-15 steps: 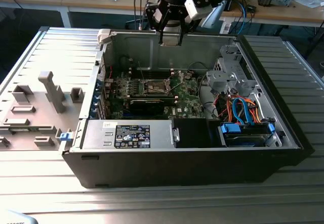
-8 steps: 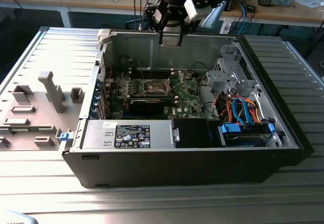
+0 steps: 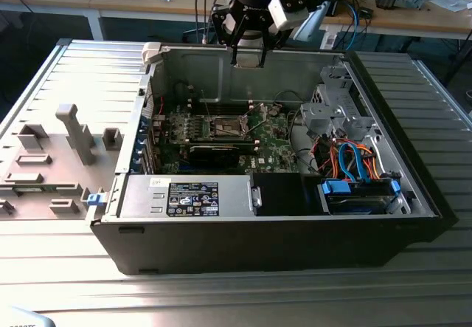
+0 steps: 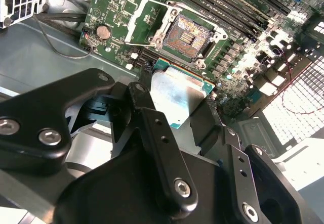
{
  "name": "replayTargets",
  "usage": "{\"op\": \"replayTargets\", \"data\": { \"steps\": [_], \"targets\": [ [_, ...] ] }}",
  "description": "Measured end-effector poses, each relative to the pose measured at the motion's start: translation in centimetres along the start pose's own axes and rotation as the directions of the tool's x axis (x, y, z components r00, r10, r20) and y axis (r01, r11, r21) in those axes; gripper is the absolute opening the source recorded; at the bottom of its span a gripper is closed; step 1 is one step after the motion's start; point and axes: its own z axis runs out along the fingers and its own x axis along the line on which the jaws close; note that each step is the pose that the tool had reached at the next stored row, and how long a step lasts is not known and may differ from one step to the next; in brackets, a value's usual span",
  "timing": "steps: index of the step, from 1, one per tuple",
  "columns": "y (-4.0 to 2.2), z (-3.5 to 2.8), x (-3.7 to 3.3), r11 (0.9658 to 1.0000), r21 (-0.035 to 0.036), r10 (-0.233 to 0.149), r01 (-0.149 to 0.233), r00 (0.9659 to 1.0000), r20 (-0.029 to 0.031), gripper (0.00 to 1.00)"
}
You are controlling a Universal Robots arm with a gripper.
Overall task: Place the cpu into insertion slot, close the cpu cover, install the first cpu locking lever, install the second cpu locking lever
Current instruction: 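Place the cpu into insertion slot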
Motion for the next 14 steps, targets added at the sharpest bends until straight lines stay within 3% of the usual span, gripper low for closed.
{"op": "replayTargets", "data": {
  "steps": [2,6,14],
  "targets": [
    [0.00,0.02,0.00,1.0000,0.0009,0.002,-0.002,1.0000,0.0003,0.55],
    [-0.01,0.04,0.00,0.9999,0.0100,0.006,-0.006,1.0000,0.0008,0.55],
    [-0.01,0.07,0.00,0.9999,0.0101,0.012,-0.012,0.9999,0.0014,0.55]
  ]
}}
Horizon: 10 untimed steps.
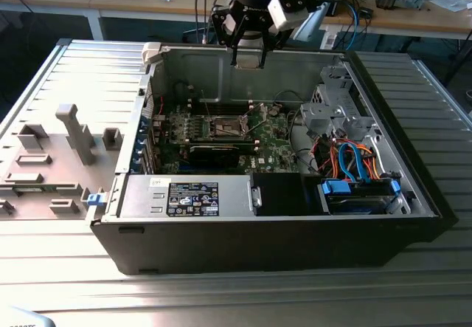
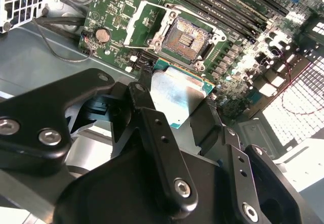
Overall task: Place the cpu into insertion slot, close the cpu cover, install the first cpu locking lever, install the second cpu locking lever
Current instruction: 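Place the cpu into insertion slot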
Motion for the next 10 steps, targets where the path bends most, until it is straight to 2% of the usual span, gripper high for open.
{"op": "replayTargets", "data": {
  "steps": [10],
  "targets": [
    [0.00,0.03,0.00,1.0000,-0.0001,0.005,-0.005,1.0000,0.0004,0.55]
  ]
}}
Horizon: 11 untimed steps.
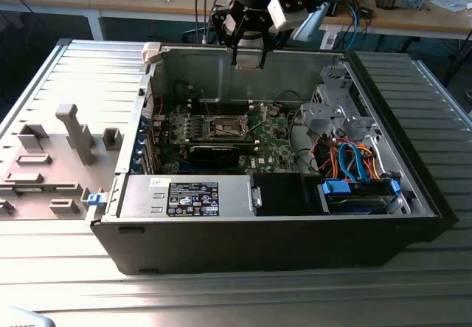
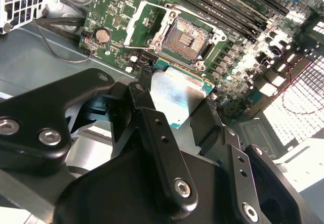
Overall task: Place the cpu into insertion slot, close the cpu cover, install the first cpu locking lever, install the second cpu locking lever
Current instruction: 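Place the cpu into insertion slot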
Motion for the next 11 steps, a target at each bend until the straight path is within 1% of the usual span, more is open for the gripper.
{"op": "replayTargets", "data": {
  "steps": [11],
  "targets": [
    [-0.01,0.08,0.00,1.0000,-0.0002,0.009,-0.009,1.0000,0.0008,0.55]
  ]
}}
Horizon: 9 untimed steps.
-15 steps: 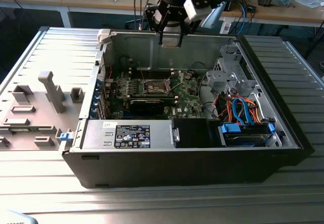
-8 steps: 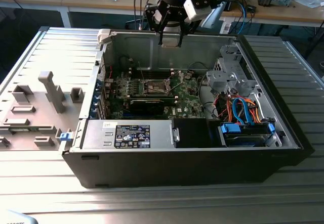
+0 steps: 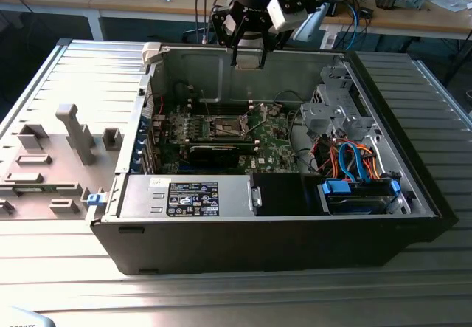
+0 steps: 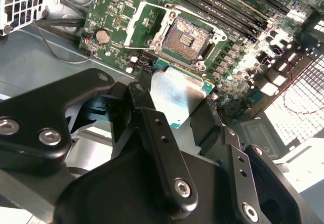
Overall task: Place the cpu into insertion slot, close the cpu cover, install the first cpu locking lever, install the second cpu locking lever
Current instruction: 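Place the cpu into insertion slot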
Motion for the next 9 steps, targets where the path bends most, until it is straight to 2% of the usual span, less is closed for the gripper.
{"op": "replayTargets", "data": {
  "steps": [1,2,9],
  "targets": [
    [0.00,0.02,0.00,1.0000,0.0015,0.009,-0.009,1.0000,0.0009,0.55],
    [0.00,0.04,0.00,0.9999,0.0070,0.011,-0.011,0.9999,0.0013,0.55],
    [0.00,0.04,0.00,0.9999,0.0070,0.014,-0.014,0.9999,0.0016,0.55]
  ]
}}
